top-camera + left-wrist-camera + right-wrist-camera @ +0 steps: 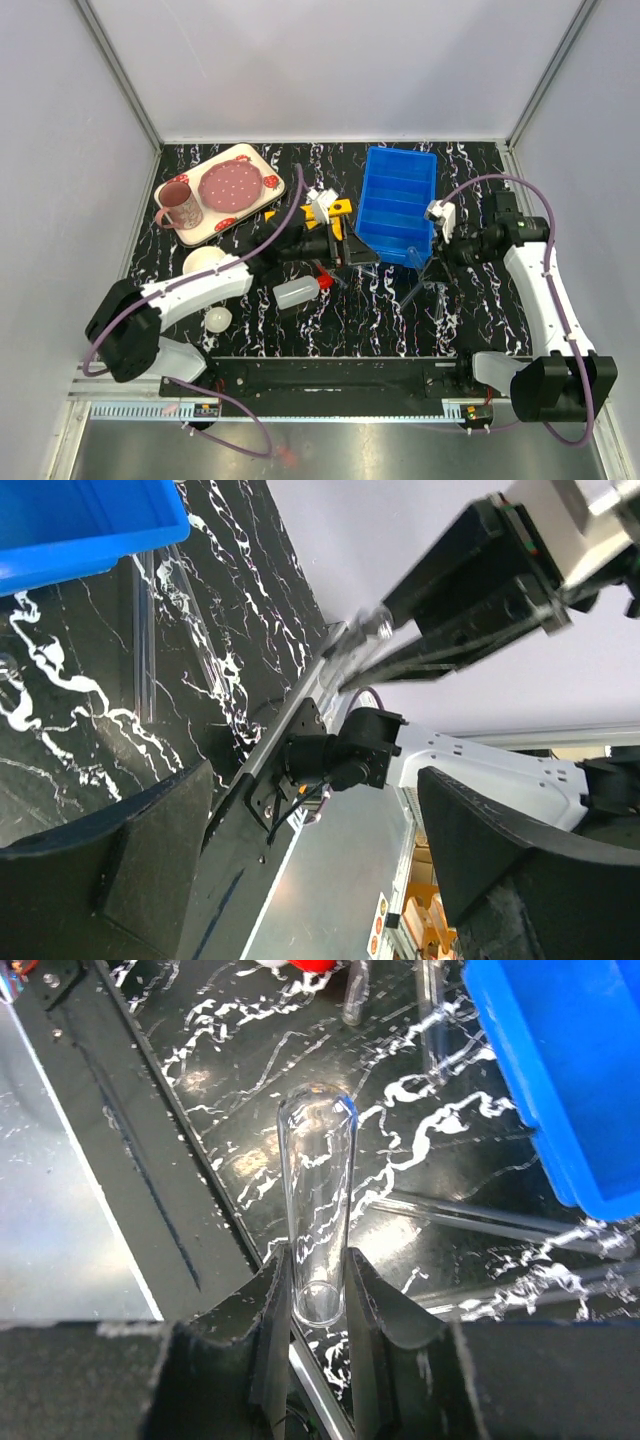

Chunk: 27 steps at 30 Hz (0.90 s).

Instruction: Organize the chemistry lab equipment

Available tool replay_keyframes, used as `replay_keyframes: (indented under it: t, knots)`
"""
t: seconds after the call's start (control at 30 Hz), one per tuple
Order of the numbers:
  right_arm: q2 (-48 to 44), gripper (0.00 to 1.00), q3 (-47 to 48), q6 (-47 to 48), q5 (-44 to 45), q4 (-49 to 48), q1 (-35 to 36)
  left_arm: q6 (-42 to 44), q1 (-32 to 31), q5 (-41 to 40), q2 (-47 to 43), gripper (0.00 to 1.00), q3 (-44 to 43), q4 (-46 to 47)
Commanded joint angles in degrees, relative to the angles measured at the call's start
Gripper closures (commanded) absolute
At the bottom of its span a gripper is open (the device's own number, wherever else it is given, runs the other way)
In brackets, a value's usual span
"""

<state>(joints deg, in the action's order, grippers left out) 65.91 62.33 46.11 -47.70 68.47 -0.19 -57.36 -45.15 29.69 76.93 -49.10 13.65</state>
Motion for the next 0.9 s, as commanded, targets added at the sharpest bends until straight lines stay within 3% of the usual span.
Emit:
replay_keyframes:
  t: [0.0,0.27,0.5,0.67,0.87]
  knots:
    - [-0.52,0.84,0.25,4.25,-5.73,3.78,2.29,1.46,-2.92,-2.53,5.42,0.16,-7.14,3.76]
    - [-1.57,0.84,-1.59,3.2,-5.38,2.64,4.58,2.52,-7.06,-4.38,11.49,0.19,-13.3,2.52]
    - [-2.89,0.83,-1.68,3.38,-5.65,3.08,4.76,2.78,-9.87,-5.34,15.36,0.3,-16.29,0.24]
    - [-3.95,0.83,-1.94,3.9,-5.91,3.6,4.84,3.75,-11.01,-7.36,16.41,0.48,-18.4,-2.4]
    - [-4.56,0.83,-2.12,4.25,-5.91,3.78,4.76,4.01,-11.45,-7.81,16.24,0.5,-19.1,-3.01]
